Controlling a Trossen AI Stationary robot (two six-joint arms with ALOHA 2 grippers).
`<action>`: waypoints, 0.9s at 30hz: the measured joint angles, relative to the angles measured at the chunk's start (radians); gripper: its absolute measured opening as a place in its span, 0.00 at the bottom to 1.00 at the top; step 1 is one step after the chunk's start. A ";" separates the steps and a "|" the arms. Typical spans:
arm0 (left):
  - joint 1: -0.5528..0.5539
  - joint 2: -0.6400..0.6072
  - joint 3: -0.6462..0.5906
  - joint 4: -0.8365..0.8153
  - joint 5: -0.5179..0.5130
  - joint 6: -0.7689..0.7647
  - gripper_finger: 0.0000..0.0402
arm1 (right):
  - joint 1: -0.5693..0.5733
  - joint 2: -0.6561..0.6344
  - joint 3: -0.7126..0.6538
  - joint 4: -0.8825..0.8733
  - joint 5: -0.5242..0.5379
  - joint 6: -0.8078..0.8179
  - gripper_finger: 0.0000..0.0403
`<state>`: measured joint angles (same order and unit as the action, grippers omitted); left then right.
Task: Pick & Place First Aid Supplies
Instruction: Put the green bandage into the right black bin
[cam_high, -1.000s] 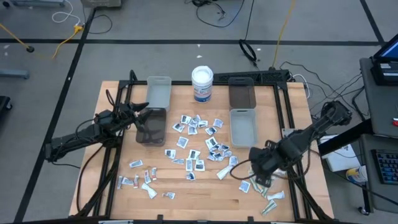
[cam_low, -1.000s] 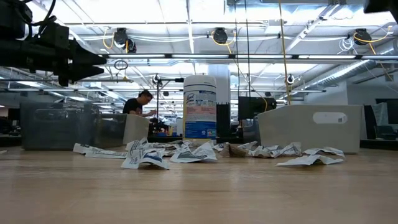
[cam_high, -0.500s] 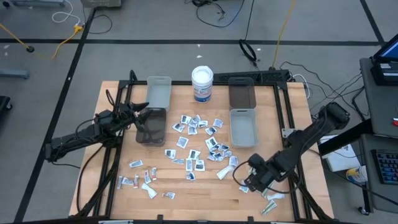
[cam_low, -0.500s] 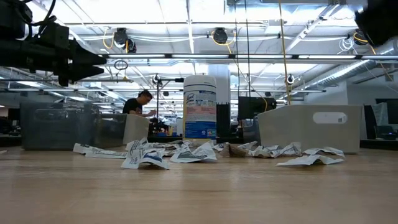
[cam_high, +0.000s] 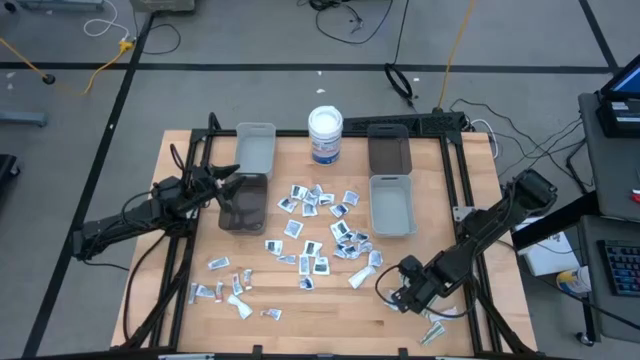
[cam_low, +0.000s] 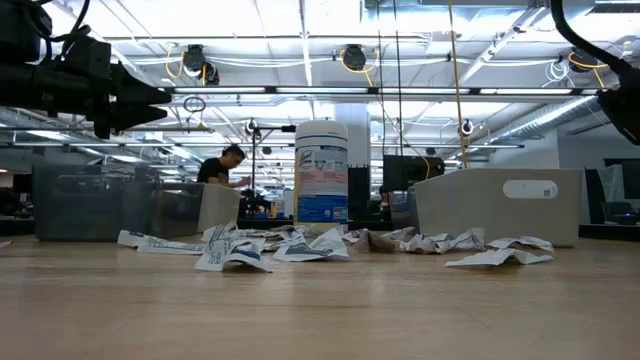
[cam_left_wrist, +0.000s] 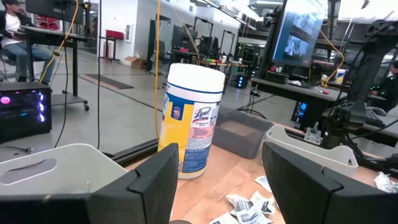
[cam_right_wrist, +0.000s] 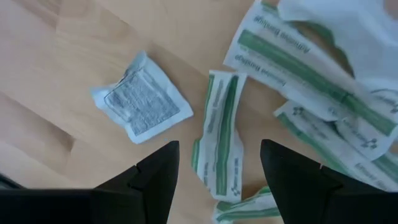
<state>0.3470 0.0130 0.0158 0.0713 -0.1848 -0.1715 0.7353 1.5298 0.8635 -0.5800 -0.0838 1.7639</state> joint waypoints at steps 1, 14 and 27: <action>0.000 0.000 0.000 0.000 0.000 0.000 0.59 | 0.000 0.004 0.000 0.007 -0.004 -0.004 0.54; 0.000 0.000 0.000 0.000 0.000 0.000 0.59 | -0.019 0.021 0.000 0.014 -0.079 -0.013 0.47; 0.000 0.000 0.000 0.000 0.000 0.000 0.59 | -0.056 0.057 0.000 0.031 -0.130 -0.073 0.34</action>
<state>0.3470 0.0128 0.0158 0.0711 -0.1847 -0.1715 0.6797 1.5867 0.8639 -0.5490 -0.2136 1.6910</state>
